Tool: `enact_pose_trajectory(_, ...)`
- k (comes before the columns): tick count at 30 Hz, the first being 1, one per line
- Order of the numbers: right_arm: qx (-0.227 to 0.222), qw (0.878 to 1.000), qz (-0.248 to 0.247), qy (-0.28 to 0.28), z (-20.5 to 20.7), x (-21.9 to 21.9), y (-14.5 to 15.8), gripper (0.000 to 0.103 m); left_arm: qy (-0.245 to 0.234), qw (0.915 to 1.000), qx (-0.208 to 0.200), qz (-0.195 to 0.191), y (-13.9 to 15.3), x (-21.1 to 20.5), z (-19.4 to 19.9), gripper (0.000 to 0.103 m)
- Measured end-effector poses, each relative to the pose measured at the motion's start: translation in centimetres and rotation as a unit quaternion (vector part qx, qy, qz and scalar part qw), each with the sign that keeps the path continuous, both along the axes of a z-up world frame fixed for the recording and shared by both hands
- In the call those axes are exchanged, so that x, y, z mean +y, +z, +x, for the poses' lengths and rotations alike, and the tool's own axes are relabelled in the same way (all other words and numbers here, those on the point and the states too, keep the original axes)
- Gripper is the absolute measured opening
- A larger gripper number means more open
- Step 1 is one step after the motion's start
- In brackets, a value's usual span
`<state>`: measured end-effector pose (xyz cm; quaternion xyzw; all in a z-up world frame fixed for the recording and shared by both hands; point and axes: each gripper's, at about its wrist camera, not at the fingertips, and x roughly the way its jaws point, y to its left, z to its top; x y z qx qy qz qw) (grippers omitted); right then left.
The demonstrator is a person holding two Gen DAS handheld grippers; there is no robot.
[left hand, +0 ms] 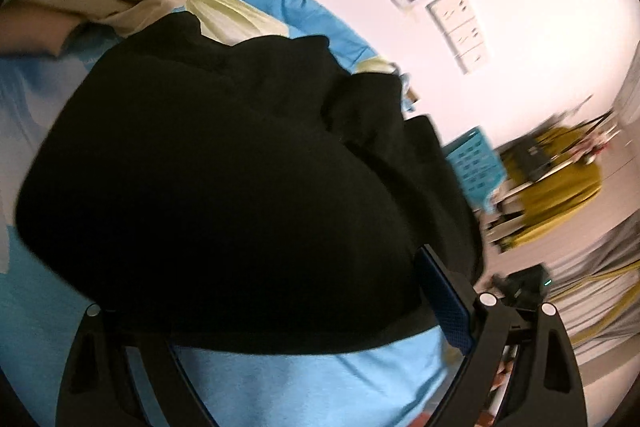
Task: Fold large clothes
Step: 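Grip the folded black coat bundle with both tools and lift it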
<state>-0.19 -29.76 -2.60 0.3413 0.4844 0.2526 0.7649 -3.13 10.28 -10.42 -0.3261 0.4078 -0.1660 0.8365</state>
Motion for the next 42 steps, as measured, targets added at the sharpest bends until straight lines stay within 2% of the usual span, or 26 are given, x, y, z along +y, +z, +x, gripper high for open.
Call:
enact_pose_trajectory(7,-0.021,0.996,-0.060,-0.062,2.3,1.7,-0.1,0.098,0.006,0.9984,0.018,0.054,0.3,-1.4,1.4,0.095)
enact_pose_trajectory(12,-0.037,0.991,-0.097,-0.079,2.9,2.3,-0.2,0.099,0.008,0.9960,0.019,0.087,0.4,-2.5,1.9,0.096)
enact_pose_trajectory(20,-0.049,0.990,-0.113,-0.064,3.8,2.8,0.1,0.098,0.004,0.9958,0.019,0.090,0.5,-2.3,2.0,0.096)
enact_pose_trajectory(24,-0.055,0.989,-0.126,-0.057,3.9,3.0,0.1,0.090,0.002,0.9961,0.022,0.085,0.5,-2.1,2.3,0.096)
enact_pose_trajectory(27,-0.058,0.988,-0.135,-0.054,4.0,3.0,0.1,0.078,0.007,0.9968,0.024,0.076,0.5,-1.8,2.2,0.096)
enact_pose_trajectory(29,-0.059,0.988,-0.133,-0.049,4.0,2.9,0.0,0.078,0.022,0.9974,0.027,0.063,0.5,-1.6,2.2,0.096)
enact_pose_trajectory(30,-0.060,0.989,-0.130,-0.046,4.2,2.9,-0.1,0.082,0.025,0.9975,0.028,0.060,0.5,-1.5,2.3,0.096)
enact_pose_trajectory(31,-0.061,0.991,-0.115,-0.038,4.3,2.8,-0.2,0.095,0.029,0.9976,0.029,0.055,0.5,-1.4,2.3,0.096)
enact_pose_trajectory(32,-0.063,0.993,-0.097,-0.032,4.5,2.8,-0.3,0.098,0.035,0.9978,0.030,0.047,0.4,-1.3,2.4,0.096)
enact_pose_trajectory(34,-0.065,0.991,-0.111,-0.029,4.7,3.4,-0.2,0.097,0.040,0.9980,0.030,0.039,0.4,-1.2,2.5,0.096)
enact_pose_trajectory(35,-0.069,0.989,-0.129,-0.023,4.7,3.9,0.0,0.094,0.038,0.9981,0.032,0.037,0.4,-1.1,2.8,0.096)
enact_pose_trajectory(36,-0.073,0.986,-0.145,-0.023,4.7,4.2,0.0,0.087,0.038,0.9981,0.033,0.035,0.4,-1.1,2.8,0.096)
enact_pose_trajectory(37,-0.073,0.987,-0.143,-0.021,4.7,4.1,0.0,0.068,0.039,0.9981,0.036,0.031,0.4,-1.0,3.0,0.095)
enact_pose_trajectory(39,-0.058,0.994,-0.095,-0.008,5.0,3.5,-0.5,0.040,0.048,0.9969,0.041,0.046,0.6,-0.9,3.0,0.075)
enact_pose_trajectory(40,-0.058,0.995,-0.083,-0.001,4.9,3.3,-0.4,0.040,0.047,0.9967,0.038,0.054,0.8,-0.9,2.9,0.065)
enact_pose_trajectory(41,-0.066,0.994,-0.090,0.003,4.8,3.4,-0.1,0.040,0.045,0.9968,0.033,0.057,1.1,-0.8,2.7,0.060)
enact_pose_trajectory(42,-0.068,0.993,-0.093,0.007,4.8,3.5,0.0,0.042,0.042,0.9970,0.029,0.058,1.2,-0.7,2.6,0.060)
